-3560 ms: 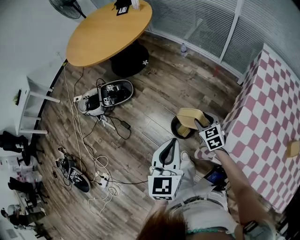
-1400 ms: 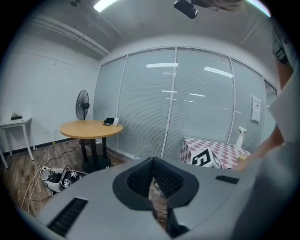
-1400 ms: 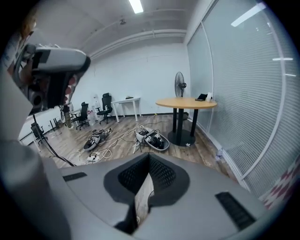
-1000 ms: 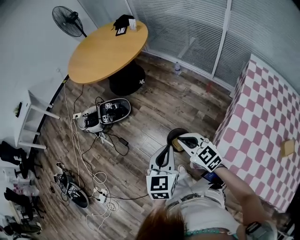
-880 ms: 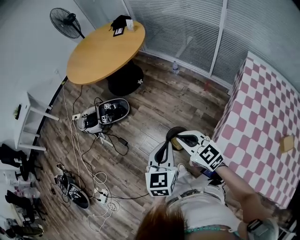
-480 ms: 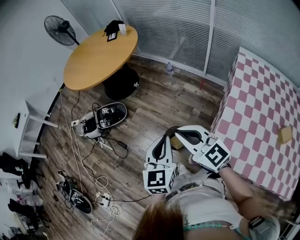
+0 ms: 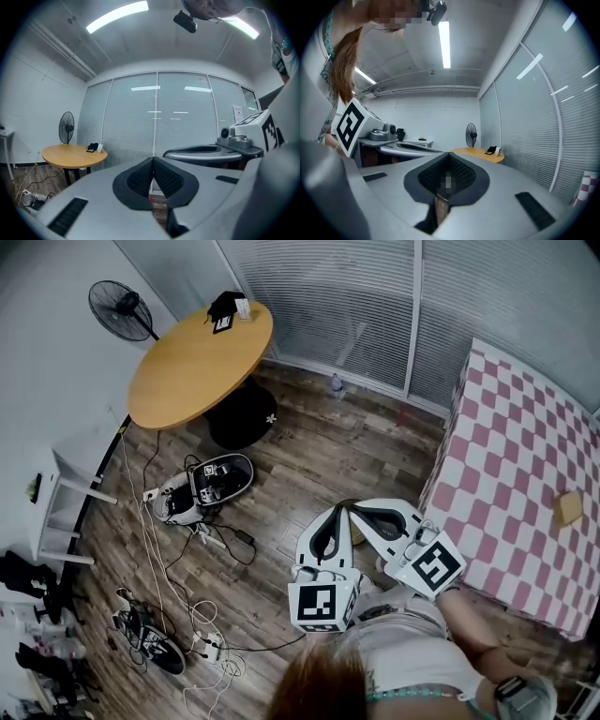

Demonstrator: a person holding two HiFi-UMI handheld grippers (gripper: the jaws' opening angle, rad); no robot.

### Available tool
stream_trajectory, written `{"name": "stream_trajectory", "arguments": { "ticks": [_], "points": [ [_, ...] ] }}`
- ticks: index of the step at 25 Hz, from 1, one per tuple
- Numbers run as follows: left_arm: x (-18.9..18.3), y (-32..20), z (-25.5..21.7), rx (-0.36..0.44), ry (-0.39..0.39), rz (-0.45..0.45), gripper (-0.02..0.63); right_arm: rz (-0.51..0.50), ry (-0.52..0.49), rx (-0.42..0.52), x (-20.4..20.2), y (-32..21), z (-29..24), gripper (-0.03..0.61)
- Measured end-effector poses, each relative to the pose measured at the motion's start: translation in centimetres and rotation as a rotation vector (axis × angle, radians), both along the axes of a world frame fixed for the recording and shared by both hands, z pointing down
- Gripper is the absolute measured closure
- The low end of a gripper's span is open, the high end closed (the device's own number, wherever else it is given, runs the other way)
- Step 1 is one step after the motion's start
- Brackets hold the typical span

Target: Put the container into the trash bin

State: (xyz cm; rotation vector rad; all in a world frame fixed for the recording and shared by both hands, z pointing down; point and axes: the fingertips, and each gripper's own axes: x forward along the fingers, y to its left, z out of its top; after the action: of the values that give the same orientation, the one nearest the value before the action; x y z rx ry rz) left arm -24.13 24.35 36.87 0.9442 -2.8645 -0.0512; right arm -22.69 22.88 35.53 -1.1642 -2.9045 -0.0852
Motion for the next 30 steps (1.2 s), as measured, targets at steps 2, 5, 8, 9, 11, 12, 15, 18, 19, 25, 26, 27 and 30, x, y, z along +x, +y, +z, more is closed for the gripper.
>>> {"name": "stream_trajectory", "arguments": {
  "ticks": [2, 5, 8, 9, 11, 12, 15, 18, 19, 25, 26, 27, 30],
  "points": [
    [-0.1, -0.5, 0.6, -0.003, -0.006, 0.006, 0.601, 0.016, 0.002, -0.019, -0.1, -0.3, 0.6, 0.586],
    [-0.1, -0.7, 1.6, -0.017, -0.009, 0.009, 0.601, 0.036, 0.007, -0.021, -0.2, -0.9, 1.6, 0.586],
    [-0.3, -0.8, 1.5, -0.019, -0.006, 0.014, 0.601, 0.05, 0.014, -0.019, -0.7, -1.2, 1.6, 0.586],
    [-0.3, -0.8, 1.5, -0.02, -0.005, 0.015, 0.601, 0.055, 0.017, -0.019, -0.8, -1.3, 1.6, 0.586],
    [-0.4, -0.9, 1.4, -0.02, -0.004, 0.017, 0.601, 0.059, 0.021, -0.017, -0.9, -1.5, 1.7, 0.586],
    [-0.4, -1.0, 1.4, -0.021, -0.002, 0.019, 0.601, 0.059, 0.021, -0.015, -0.9, -1.5, 1.7, 0.586],
    [-0.3, -1.0, 1.6, -0.025, -0.004, 0.019, 0.601, 0.06, 0.03, -0.008, -0.9, -1.6, 2.0, 0.586],
    [0.0, -1.0, 0.8, -0.032, -0.01, 0.014, 0.601, 0.061, 0.031, 0.003, -0.6, -1.7, 1.4, 0.586],
    [0.1, -1.0, 0.3, -0.033, -0.011, 0.012, 0.601, 0.063, 0.032, 0.004, -0.5, -1.7, 0.9, 0.586],
    [0.1, -0.8, 1.4, -0.034, 0.003, 0.015, 0.601, 0.074, 0.039, 0.001, -0.8, -1.8, 1.8, 0.586],
    [0.1, -0.8, 1.6, -0.034, 0.0, 0.015, 0.601, 0.075, 0.041, 0.001, -0.8, -1.8, 2.1, 0.586],
    [0.1, -0.8, 1.7, -0.033, -0.002, 0.017, 0.601, 0.076, 0.044, 0.002, -0.8, -1.8, 2.2, 0.586],
    [0.1, -0.9, 1.7, -0.032, -0.002, 0.024, 0.601, 0.081, 0.042, 0.005, -1.0, -1.9, 2.1, 0.586]
  ]
}}
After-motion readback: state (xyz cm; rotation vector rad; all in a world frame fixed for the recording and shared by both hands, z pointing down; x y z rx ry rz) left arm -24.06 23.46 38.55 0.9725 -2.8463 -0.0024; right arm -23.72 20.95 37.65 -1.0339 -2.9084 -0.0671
